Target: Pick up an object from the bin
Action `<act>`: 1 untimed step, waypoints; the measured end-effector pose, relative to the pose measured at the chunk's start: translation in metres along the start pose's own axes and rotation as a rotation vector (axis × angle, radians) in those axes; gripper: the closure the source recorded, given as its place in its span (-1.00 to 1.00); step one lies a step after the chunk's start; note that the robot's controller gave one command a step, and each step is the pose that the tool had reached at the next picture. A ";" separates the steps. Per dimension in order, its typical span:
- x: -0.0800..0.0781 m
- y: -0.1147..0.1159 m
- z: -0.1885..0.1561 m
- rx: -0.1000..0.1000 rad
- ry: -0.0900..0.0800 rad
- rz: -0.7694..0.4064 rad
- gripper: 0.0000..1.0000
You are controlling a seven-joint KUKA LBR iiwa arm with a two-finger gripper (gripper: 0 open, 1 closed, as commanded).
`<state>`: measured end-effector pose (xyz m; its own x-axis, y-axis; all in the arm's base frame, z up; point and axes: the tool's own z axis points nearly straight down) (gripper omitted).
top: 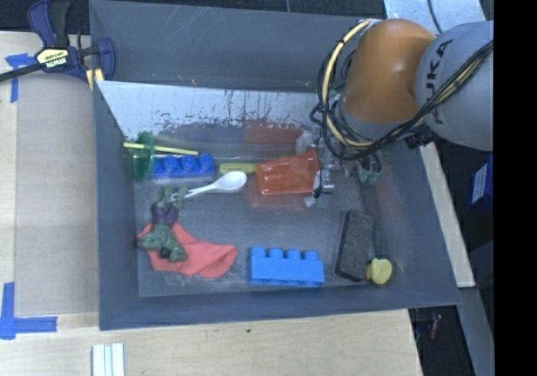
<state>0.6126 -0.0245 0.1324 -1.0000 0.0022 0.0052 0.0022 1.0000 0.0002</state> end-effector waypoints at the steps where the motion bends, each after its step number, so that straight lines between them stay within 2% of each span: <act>1: -0.002 0.000 -0.005 0.000 -0.009 0.000 -1.00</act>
Offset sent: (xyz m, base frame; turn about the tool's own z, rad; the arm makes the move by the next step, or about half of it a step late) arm -0.0012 0.0139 -0.0624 -0.3565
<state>0.6147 -0.0246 0.1373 -1.0000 0.0018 -0.0034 0.0018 1.0000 -0.0002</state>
